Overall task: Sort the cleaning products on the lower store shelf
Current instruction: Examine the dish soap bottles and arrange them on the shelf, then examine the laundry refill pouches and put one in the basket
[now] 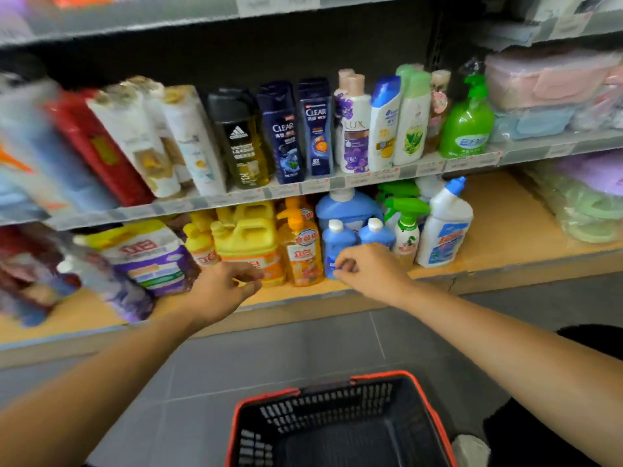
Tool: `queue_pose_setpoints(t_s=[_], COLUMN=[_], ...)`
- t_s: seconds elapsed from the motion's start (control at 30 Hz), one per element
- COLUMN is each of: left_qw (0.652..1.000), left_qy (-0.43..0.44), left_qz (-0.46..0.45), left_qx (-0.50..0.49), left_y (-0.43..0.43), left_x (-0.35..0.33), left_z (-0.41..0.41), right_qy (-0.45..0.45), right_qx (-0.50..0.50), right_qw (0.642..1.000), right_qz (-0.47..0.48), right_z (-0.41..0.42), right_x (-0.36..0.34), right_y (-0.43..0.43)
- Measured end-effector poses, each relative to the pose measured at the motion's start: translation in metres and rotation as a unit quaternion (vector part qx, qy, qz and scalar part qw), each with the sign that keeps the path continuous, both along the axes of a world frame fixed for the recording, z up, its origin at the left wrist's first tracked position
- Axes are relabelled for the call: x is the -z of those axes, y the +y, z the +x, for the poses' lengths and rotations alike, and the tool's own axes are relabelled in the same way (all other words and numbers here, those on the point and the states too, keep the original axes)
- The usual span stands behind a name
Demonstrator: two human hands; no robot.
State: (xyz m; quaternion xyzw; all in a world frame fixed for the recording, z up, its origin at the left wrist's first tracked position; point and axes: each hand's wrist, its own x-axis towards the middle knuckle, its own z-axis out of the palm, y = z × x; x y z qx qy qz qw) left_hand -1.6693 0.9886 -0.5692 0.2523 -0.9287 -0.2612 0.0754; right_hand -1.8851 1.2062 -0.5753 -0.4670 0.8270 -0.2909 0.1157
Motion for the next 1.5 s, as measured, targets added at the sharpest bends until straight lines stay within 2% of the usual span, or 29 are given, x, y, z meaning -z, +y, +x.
queue_pose_setpoints(t_s=[0.13,0.23,0.33,0.4,0.43,0.57,0.7,0.8,0.87,1.0,1.1,1.2,1.5], left_qw=[0.985,0.950,0.912,0.896,0.894,0.910,0.925,0.938,0.941,0.918,0.925,0.931,0.942], left_qy=[0.043,0.112,0.155,0.181,0.196,0.214,0.131,0.068,0.058,0.134,0.144,0.164,0.209], left_qz=[0.022,0.064,0.142,0.170,0.157,-0.003,-0.087,-0.087,-0.080,-0.110,-0.097,-0.087,-0.073], left_qx=[-0.163,-0.284,-0.352,-0.368,-0.371,-0.355,-0.346,-0.329,-0.324,-0.356,-0.338,-0.314,-0.251], left_y=[-0.046,-0.080,-0.112,-0.131,-0.139,-0.157,-0.169,-0.178,-0.182,-0.191,-0.197,-0.198,-0.191], left_x=[0.009,0.015,0.022,0.027,0.028,0.037,0.046,0.043,0.039,0.035,0.040,0.041,0.025], left_z=[0.056,0.083,0.093,0.092,0.091,0.080,0.080,0.081,0.079,0.082,0.095,0.110,0.140], right_qy=[-0.013,0.017,0.072,0.123,0.148,0.199,0.238,0.223,0.207,0.170,0.146,0.083,0.004], right_qx=[-0.048,-0.106,-0.157,-0.158,-0.148,-0.111,-0.091,-0.088,-0.090,-0.080,-0.082,-0.140,-0.213], right_qw=[0.998,0.993,0.985,0.980,0.978,0.973,0.967,0.970,0.974,0.981,0.979,0.975,0.975], right_qz=[-0.040,-0.047,-0.025,-0.018,-0.014,0.037,0.001,-0.026,-0.026,-0.039,-0.115,-0.150,-0.063], right_z=[0.043,0.070,0.088,0.094,0.095,0.091,0.084,0.081,0.082,0.092,0.111,0.142,0.198], right_x=[-0.009,-0.010,-0.003,0.006,0.011,0.035,0.049,0.050,0.048,0.039,0.028,0.018,0.002], right_y=[-0.064,-0.121,-0.173,-0.203,-0.217,-0.254,-0.262,-0.264,-0.263,-0.263,-0.268,-0.285,-0.339])
